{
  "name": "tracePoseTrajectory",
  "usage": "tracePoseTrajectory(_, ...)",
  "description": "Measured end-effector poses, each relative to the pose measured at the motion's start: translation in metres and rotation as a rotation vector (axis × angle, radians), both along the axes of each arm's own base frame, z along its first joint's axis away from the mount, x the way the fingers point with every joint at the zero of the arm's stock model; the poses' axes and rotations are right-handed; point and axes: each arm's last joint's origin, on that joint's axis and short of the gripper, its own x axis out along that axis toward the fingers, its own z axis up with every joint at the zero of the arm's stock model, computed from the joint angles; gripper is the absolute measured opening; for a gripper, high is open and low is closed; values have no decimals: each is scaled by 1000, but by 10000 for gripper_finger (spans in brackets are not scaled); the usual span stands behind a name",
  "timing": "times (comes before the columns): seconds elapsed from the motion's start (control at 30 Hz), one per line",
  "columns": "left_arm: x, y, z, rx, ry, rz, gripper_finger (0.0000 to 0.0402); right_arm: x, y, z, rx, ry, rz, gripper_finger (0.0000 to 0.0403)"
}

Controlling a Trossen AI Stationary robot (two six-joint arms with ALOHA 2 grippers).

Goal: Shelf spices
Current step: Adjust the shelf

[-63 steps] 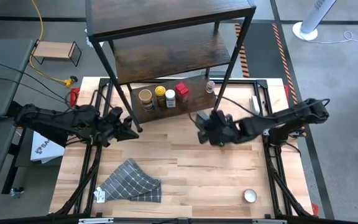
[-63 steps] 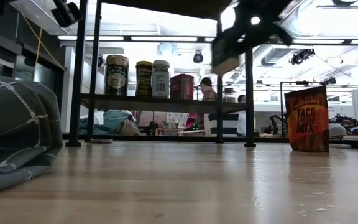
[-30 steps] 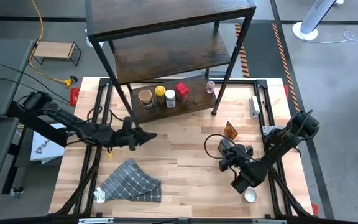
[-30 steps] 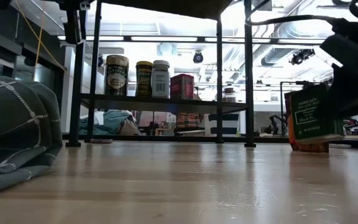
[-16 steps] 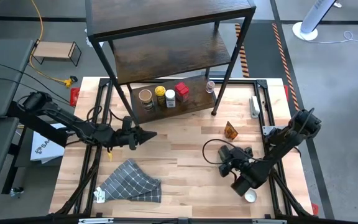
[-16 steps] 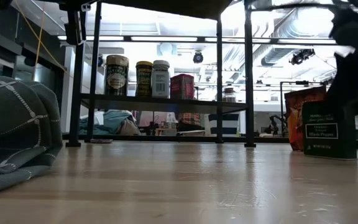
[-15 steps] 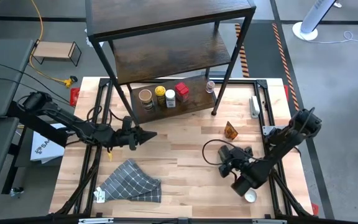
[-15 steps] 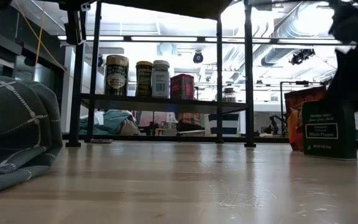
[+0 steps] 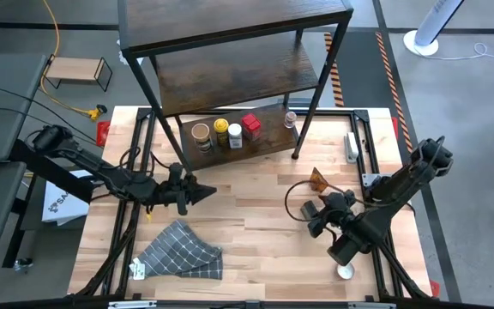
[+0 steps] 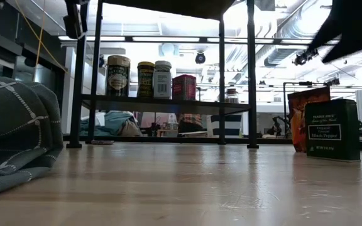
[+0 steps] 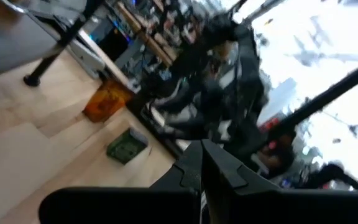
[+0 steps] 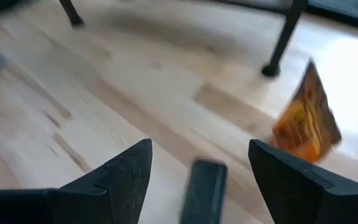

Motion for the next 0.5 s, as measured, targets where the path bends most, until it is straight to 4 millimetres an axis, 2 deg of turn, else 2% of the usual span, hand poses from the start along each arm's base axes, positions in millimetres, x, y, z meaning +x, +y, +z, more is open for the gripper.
tracePoseTrajectory(0.27,-11,-30,6,-14,123,-77,0,21,-17,41,-79,-109,-19,264)
tracePoseTrajectory(0.5,-25,-58,-21,-24,286,-79,0,52,-46,49,-97,-177,-132,264)
